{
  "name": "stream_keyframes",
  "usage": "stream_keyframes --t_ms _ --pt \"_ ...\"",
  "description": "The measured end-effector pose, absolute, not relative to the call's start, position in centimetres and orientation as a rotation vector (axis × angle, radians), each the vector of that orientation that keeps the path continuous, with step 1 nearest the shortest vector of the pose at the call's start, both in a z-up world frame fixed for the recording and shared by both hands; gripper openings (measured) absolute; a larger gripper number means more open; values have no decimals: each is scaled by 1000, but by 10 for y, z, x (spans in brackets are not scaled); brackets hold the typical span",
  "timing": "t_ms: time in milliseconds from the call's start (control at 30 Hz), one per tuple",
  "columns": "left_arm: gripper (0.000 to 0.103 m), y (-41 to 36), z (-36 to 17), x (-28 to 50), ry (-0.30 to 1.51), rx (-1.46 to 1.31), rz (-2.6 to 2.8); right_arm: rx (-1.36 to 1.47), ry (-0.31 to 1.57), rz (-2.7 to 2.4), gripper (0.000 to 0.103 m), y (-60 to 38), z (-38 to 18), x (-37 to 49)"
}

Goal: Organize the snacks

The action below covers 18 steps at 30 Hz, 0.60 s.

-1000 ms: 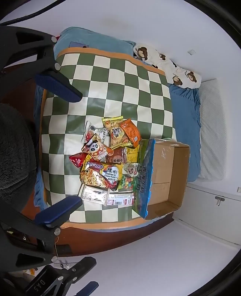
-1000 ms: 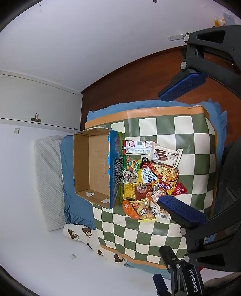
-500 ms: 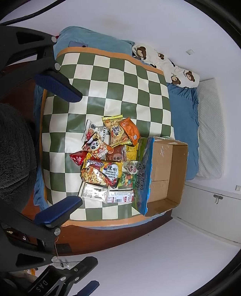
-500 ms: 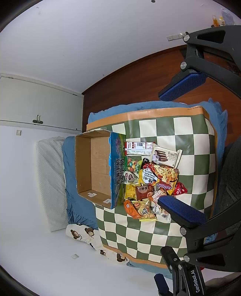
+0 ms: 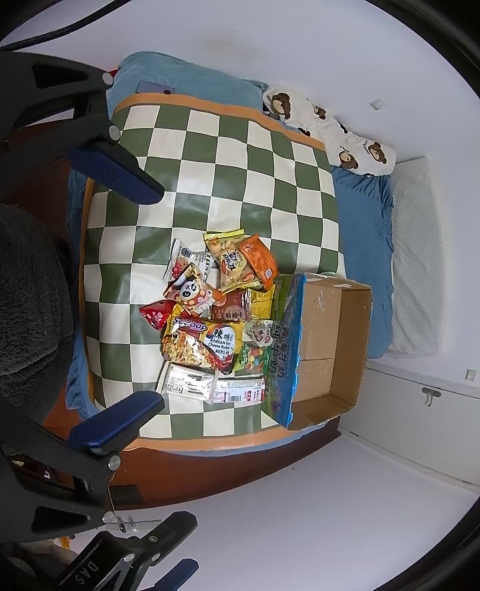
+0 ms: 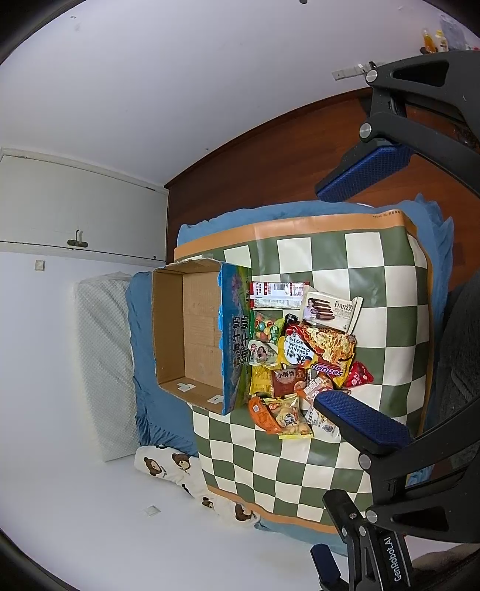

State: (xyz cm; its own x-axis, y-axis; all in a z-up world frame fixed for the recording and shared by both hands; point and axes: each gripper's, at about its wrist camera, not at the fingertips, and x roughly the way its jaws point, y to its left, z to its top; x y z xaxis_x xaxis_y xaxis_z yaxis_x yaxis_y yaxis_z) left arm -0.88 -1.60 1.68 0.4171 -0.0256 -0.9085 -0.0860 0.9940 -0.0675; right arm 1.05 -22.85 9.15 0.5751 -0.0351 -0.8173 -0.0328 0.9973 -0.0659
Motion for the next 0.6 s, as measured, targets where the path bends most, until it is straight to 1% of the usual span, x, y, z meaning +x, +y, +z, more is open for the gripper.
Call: stream_keyframes --t_ms 600 --pt "103 -13 18 -12 1131 -114 31 -73 945 3 103 -226 96 9"
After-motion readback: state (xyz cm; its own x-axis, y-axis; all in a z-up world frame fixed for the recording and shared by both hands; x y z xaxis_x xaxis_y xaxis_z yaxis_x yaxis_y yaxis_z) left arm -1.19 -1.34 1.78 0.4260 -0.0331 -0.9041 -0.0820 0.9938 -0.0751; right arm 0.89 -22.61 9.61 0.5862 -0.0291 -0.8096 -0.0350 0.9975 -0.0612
